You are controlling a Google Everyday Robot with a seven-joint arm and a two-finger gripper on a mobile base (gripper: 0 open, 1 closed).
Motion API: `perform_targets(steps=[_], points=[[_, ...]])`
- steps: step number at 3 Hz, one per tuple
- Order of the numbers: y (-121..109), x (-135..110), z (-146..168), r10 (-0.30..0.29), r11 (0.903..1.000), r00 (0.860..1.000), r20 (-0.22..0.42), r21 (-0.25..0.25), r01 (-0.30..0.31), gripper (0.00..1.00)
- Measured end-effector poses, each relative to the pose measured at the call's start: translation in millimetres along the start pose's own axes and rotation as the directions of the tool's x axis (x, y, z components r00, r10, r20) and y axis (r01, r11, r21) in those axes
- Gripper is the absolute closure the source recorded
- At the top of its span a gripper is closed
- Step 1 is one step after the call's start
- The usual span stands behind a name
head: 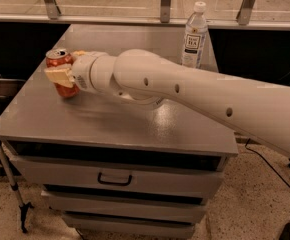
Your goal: Pick coke can
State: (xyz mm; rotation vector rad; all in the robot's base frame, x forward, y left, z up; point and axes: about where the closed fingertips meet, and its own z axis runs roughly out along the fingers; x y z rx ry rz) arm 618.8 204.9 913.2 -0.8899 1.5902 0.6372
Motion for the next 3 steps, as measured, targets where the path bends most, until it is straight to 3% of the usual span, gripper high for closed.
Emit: perform_targets(steps=[1,2,3], points=[[4.7,-17.6,-3.7,0.007,1.0000,0.999,0.034,0.002,-0.007,0.87],[6.5,-51.4,-8.6,-0.005,1.0000,0.996,0.092,0.000,0.005,1.00],[7.2,-55.6,-8.8,-0.005,1.0000,0.995,0.099,0.000,0.005,1.00]])
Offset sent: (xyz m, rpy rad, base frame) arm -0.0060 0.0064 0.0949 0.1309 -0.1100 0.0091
